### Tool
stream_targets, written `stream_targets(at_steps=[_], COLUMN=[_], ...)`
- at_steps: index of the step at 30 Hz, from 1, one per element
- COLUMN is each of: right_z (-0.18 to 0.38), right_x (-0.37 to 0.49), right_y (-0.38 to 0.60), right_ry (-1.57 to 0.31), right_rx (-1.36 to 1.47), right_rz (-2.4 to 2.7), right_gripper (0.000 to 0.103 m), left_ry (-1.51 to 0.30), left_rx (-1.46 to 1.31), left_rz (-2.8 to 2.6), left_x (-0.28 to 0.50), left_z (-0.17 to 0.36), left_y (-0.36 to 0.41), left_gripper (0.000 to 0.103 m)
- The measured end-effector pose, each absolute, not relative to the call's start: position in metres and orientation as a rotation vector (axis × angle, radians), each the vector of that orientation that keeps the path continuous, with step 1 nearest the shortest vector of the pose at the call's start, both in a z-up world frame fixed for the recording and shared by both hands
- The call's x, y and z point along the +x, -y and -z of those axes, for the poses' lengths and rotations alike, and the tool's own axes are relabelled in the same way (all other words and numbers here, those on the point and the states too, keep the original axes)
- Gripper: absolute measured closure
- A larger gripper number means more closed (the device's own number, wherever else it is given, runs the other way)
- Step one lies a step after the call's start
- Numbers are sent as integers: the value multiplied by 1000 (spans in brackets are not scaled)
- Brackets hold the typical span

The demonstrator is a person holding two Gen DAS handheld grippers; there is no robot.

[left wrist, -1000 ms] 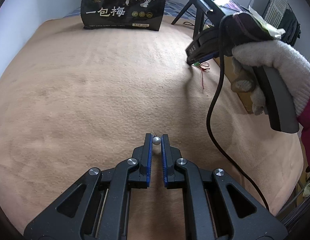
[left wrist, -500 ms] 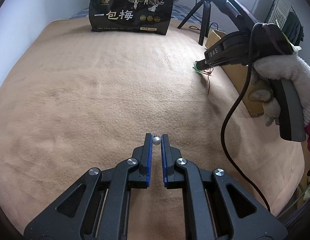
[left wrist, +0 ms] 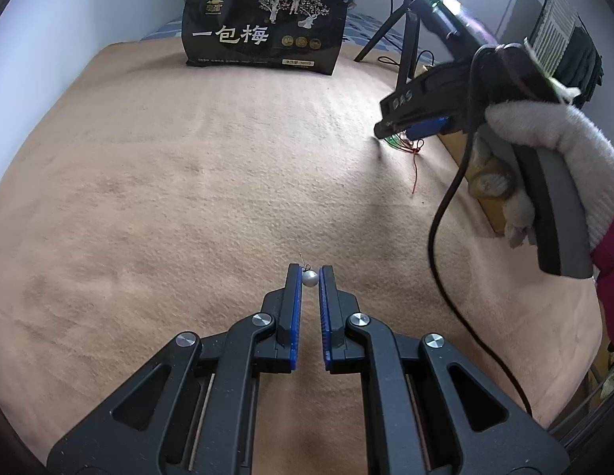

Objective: Organize jewelry
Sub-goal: 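Close the right gripper on the green jade pendant and lift it, then carry the pendant into the box with the right gripper while the left carries the earring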

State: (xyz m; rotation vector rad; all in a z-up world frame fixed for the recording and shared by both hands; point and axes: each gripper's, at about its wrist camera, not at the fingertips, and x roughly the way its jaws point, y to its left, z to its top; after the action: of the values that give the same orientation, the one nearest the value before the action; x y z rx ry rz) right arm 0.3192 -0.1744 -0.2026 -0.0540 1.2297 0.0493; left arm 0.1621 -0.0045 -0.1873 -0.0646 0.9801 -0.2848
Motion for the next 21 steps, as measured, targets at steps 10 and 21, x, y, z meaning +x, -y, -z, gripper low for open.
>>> stream_targets(at_steps=[10, 21], right_z=[204, 138], right_x=[313, 275], right_y=[158, 173], right_ry=[-1219, -1106], right_rx=[-96, -28], right_rz=[-126, -188], right_gripper=[88, 88], left_ry=[-965, -893], left_rx=[-77, -69], left_rz=[275, 264], left_x=[160, 146], left_z=[185, 158], left_y=[1, -4], left_gripper=[96, 96])
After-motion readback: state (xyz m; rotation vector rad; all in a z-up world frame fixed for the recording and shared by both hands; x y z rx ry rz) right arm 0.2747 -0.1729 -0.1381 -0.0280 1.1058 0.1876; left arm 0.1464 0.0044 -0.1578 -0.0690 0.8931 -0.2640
